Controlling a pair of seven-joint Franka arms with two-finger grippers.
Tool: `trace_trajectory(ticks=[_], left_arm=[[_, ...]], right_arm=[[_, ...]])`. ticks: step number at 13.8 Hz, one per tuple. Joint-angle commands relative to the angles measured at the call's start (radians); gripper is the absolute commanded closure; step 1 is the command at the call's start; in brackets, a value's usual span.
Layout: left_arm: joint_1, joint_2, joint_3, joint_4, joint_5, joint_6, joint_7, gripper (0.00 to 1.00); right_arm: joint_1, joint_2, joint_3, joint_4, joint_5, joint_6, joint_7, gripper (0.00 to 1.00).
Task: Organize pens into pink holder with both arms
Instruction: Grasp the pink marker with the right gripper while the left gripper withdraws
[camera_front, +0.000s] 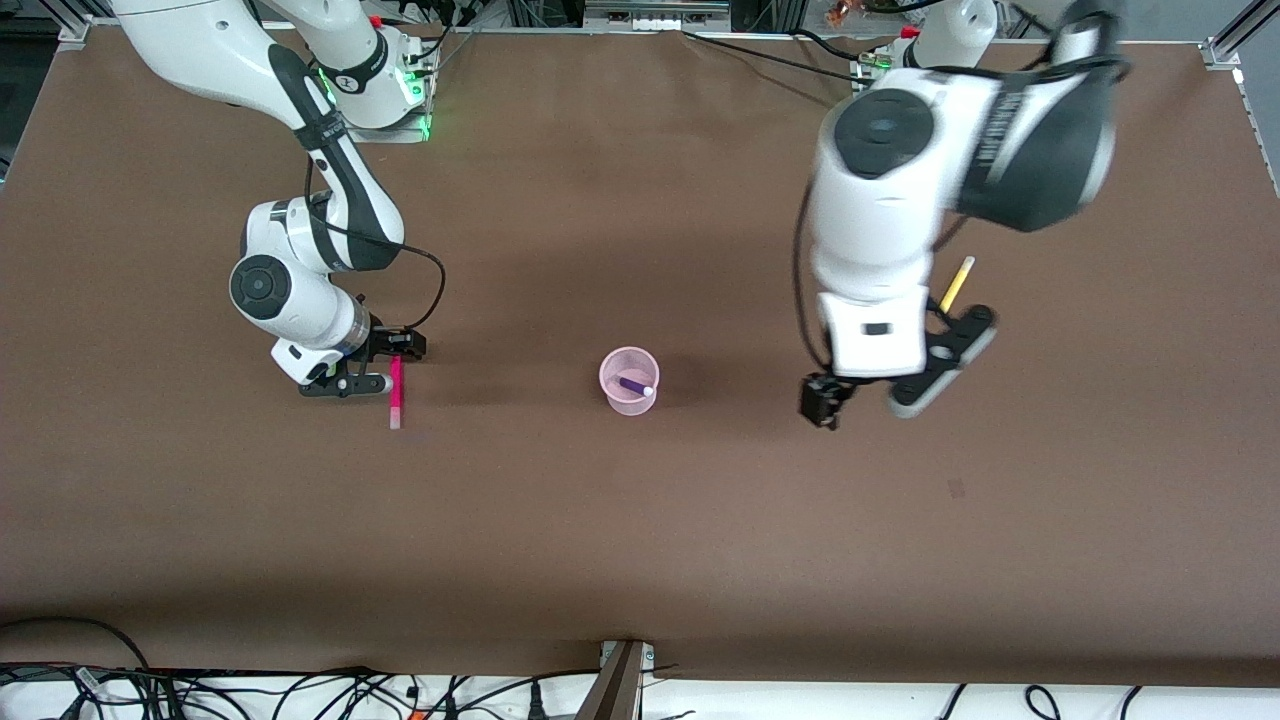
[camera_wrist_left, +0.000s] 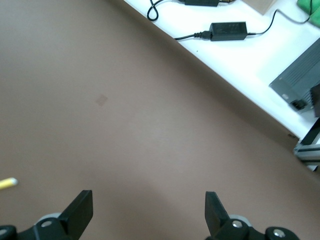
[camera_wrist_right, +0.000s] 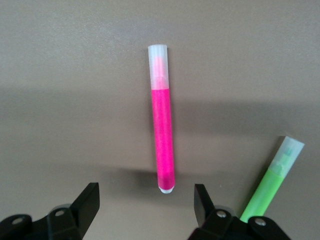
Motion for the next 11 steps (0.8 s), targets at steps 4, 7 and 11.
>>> trace_trajectory(ticks=[4,7,11], left_arm=[[0.183,-0.14,-0.017,-0.121,-0.135,-0.166,0.626,0.0],[0.278,-0.198,-0.017,-0.217,-0.213,-0.169,0.896,0.0],[0.369,-0.29,-0.017,-0.395,-0.252,-0.116,1.154,0.0]], right_arm=[[-0.015,0.047,0.003,-0.011,0.018,0.081,-0.006,0.3],[-0.017,0.047,0.003,-0.012,0.018,0.081,-0.008,0.52],[-0.017,0.053,0.003,-0.012,0.018,0.079,-0.008,0.85]])
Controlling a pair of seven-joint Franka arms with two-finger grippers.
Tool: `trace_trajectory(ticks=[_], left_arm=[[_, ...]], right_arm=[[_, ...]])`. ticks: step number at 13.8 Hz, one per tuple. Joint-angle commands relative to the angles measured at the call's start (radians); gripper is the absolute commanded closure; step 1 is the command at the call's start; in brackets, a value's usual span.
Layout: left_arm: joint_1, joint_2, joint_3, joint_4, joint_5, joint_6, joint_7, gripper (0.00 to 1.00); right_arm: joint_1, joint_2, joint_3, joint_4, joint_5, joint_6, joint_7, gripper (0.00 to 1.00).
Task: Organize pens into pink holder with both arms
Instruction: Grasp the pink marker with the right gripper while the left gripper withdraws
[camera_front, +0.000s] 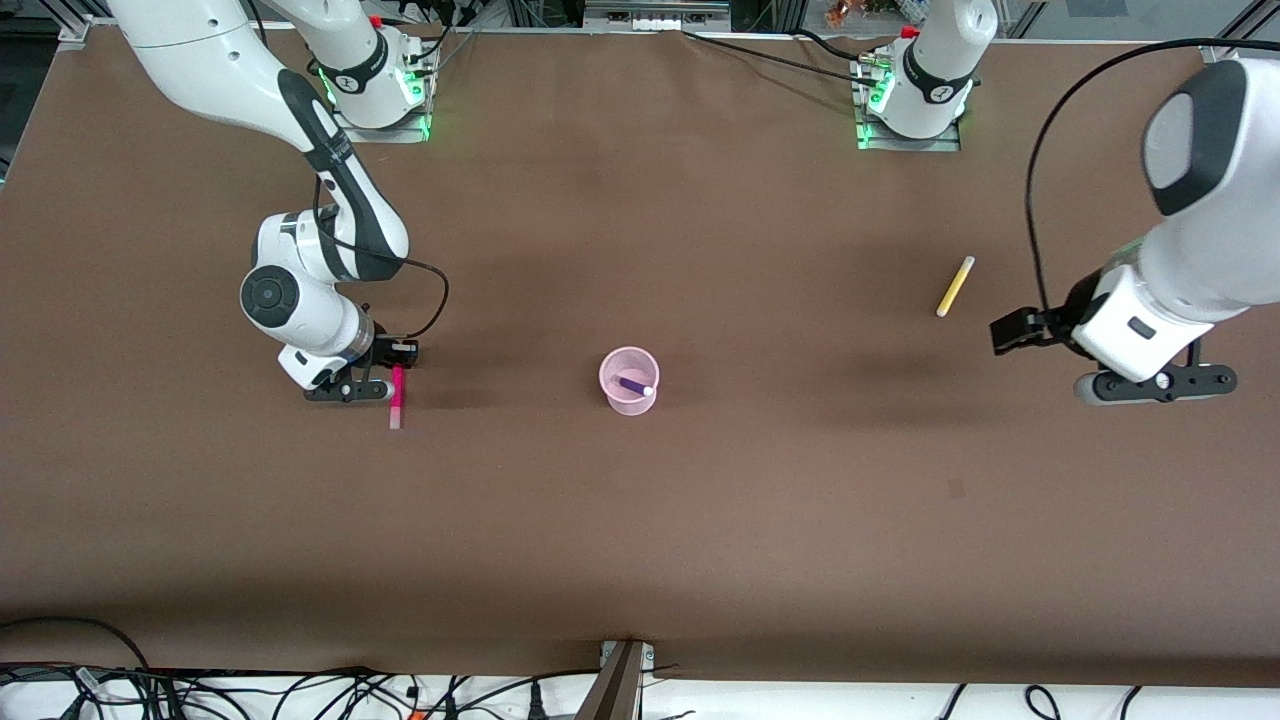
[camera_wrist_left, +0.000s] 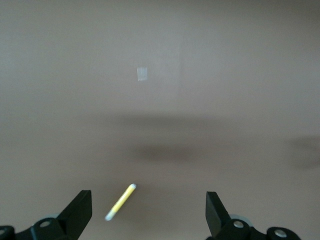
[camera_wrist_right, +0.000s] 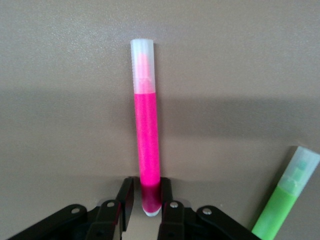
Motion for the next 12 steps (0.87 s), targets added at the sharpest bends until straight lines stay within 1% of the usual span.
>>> trace_trajectory(ticks=[1,2,3,4,5,6,7,9,11,12], left_arm=[[0.037,-0.135,-0.016,-0.208,-0.022,0.099,0.13,0.0],[0.044,-0.163,-0.016,-0.263,-0.022,0.145,0.148,0.0],[0.047,-0.177,-0.016,-0.297,-0.022,0.173,0.171,0.0],[0.048,-0.18,-0.014,-0.305,-0.021,0.176,0.205,0.0],[0.047,-0.18,-0.014,-0.299,-0.018,0.173,0.245,0.0],[0.047,-0.18,-0.014,-0.293,-0.014,0.171,0.259,0.0],[0.044,-0.179,-0.017,-0.287,-0.014,0.171,0.253,0.0],[0.034,-0.175,-0.02,-0.276,-0.019,0.175,0.219,0.0],[0.031,-0.177,-0.022,-0.261,-0.019,0.171,0.208,0.0],[0.033,-0.178,-0.032,-0.244,-0.019,0.167,0.207,0.0]], right_arm=[[-0.009,-0.002,0.007,-0.008,0.013,0.013,-0.006,0.9],[-0.009,-0.002,0.007,-0.007,0.013,0.01,-0.005,0.92],[-0.009,-0.004,0.007,-0.004,0.015,0.006,-0.002,0.92],[-0.009,-0.01,0.007,0.001,0.025,-0.01,-0.002,0.93],[-0.009,-0.013,0.007,0.021,0.066,-0.048,-0.008,0.93],[-0.009,-0.016,0.005,0.056,0.115,-0.118,-0.009,0.93],[-0.009,-0.018,0.005,0.105,0.168,-0.204,-0.009,0.93],[-0.011,-0.015,-0.001,0.2,0.301,-0.383,0.001,0.93],[-0.012,-0.016,-0.001,0.239,0.384,-0.473,0.033,0.93],[-0.009,-0.016,0.001,0.259,0.413,-0.507,0.088,0.93]])
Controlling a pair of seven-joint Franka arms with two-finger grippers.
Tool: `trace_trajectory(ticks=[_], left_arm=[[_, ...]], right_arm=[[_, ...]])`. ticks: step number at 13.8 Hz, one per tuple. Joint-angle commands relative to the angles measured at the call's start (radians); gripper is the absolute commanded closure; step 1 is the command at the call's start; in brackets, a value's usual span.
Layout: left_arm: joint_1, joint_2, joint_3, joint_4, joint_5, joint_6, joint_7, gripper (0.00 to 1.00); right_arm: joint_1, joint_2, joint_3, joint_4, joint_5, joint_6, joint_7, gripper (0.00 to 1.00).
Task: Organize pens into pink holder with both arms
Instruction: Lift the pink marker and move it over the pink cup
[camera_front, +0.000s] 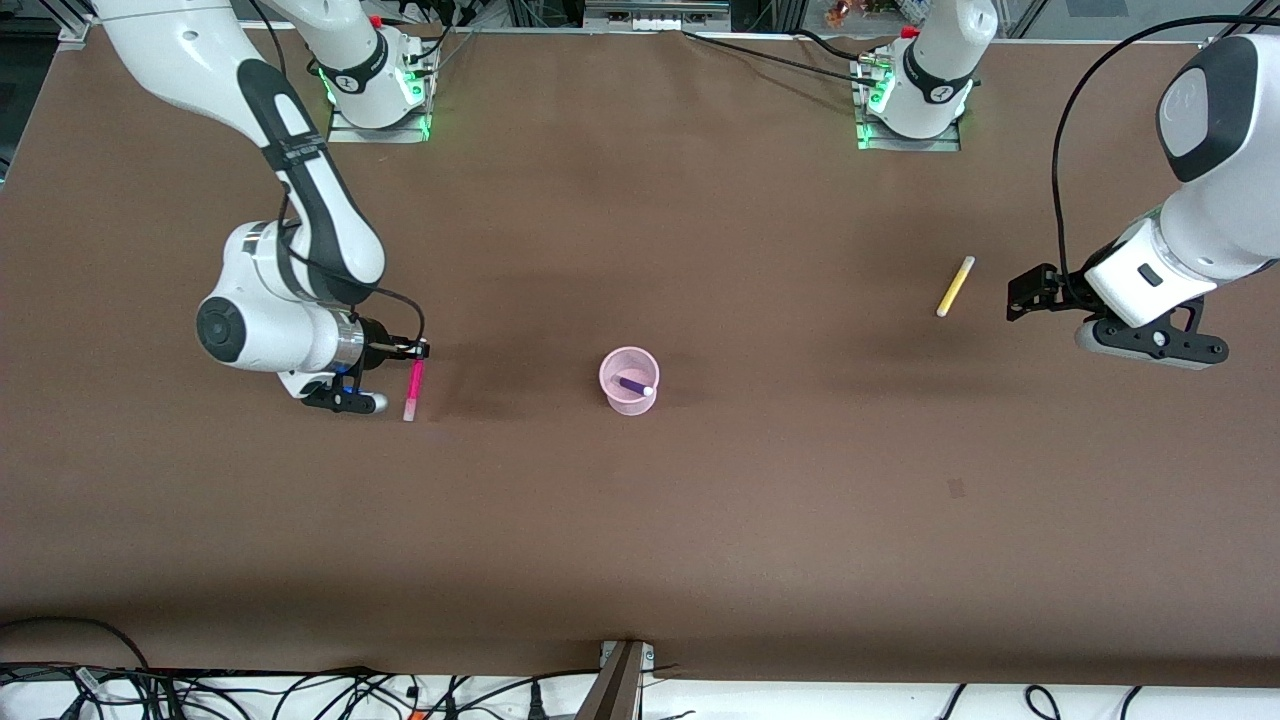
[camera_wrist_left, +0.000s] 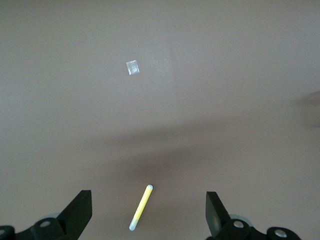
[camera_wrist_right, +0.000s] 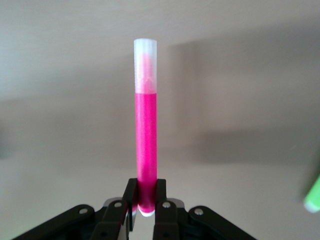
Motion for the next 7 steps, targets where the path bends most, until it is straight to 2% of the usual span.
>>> trace_trajectory(ticks=[1,3,5,7], left_arm=[[-0.001,-0.019,-0.014,0.069,-0.012,-0.023,-0.005,0.0],[-0.002,0.003,-0.014,0.192,-0.011,-0.152,-0.003,0.0],[-0.004,0.007,-0.015,0.218,-0.014,-0.175,-0.005,0.0],[-0.004,0.007,-0.023,0.218,-0.014,-0.177,-0.005,0.0]], right_arm=[[-0.001,-0.002,0.011,0.065,0.086,-0.115,0.129,0.93],[0.012,-0.003,0.022,0.129,0.181,-0.205,0.251,0.93],[0.015,-0.005,0.057,0.169,0.299,-0.252,0.384,0.93],[0.015,-0.005,0.132,0.194,0.37,-0.249,0.475,0.92]])
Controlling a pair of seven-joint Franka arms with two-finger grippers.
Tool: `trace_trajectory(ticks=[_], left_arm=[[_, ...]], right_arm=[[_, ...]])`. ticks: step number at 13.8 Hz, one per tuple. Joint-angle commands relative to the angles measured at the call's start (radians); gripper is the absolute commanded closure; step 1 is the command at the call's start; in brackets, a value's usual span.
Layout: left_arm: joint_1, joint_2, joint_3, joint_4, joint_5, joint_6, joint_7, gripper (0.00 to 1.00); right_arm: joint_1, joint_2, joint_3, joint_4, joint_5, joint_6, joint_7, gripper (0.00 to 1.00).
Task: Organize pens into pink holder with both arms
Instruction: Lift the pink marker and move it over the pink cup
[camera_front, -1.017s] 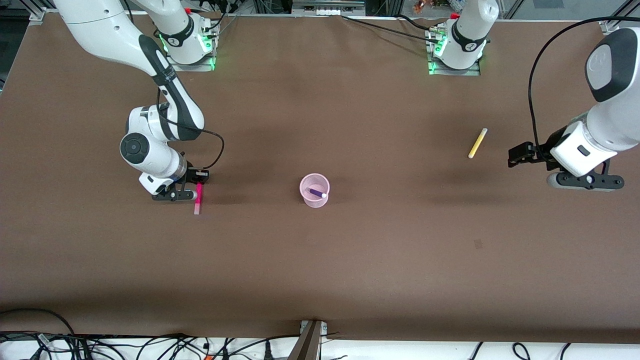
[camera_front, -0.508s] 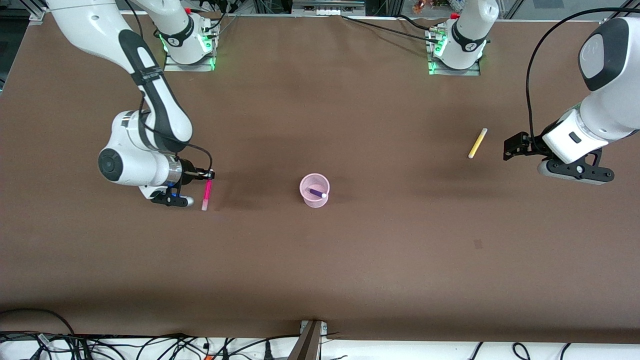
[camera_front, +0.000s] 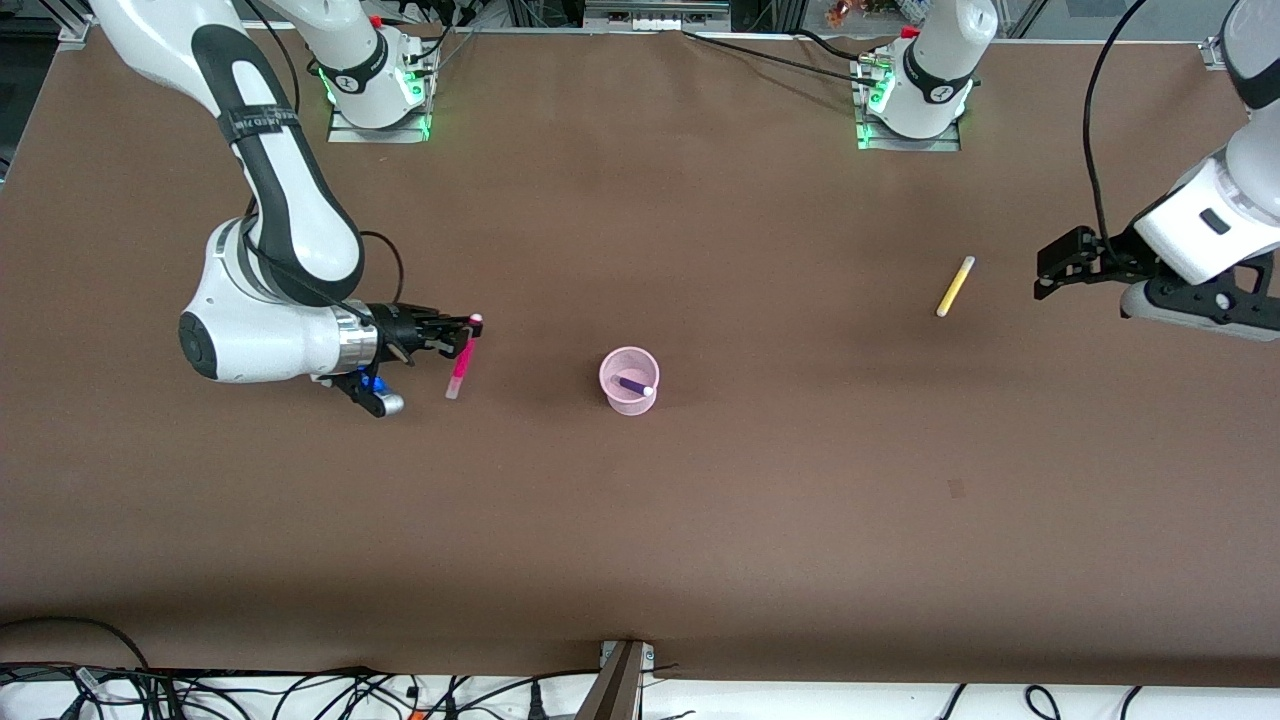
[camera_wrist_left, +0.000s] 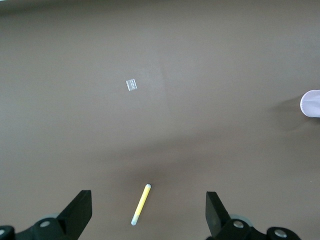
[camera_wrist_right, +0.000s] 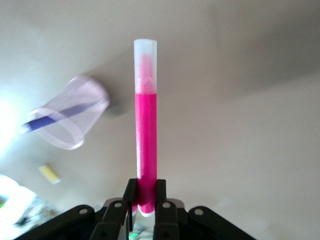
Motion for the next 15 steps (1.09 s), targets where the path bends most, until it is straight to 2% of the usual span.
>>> trace_trajectory(ticks=[1,3,5,8,10,15], left_arm=[[-0.003,0.014,-0.006,0.023,-0.012,-0.022,-0.003,0.0],[-0.003,0.014,-0.015,0.025,-0.001,-0.021,-0.003,0.0],[-0.003,0.014,-0.025,0.028,0.003,-0.021,0.002,0.0],[0.002,0.012,-0.023,0.051,-0.007,-0.039,0.002,0.0],[0.002,0.014,-0.023,0.054,-0.011,-0.044,0.0,0.0],[0.002,0.014,-0.023,0.054,-0.009,-0.042,-0.001,0.0]], right_arm=[[0.0,0.006,0.085,0.03,0.12,-0.017,0.097,0.92],[0.019,0.023,0.139,0.03,0.271,0.007,0.1,0.92],[0.098,0.023,0.141,0.034,0.29,0.104,0.101,0.92],[0.154,0.098,0.139,0.114,0.259,0.173,0.092,0.91],[0.157,0.153,0.141,0.171,0.198,0.175,0.091,0.91],[0.18,0.224,0.139,0.191,0.187,0.256,0.089,0.91]])
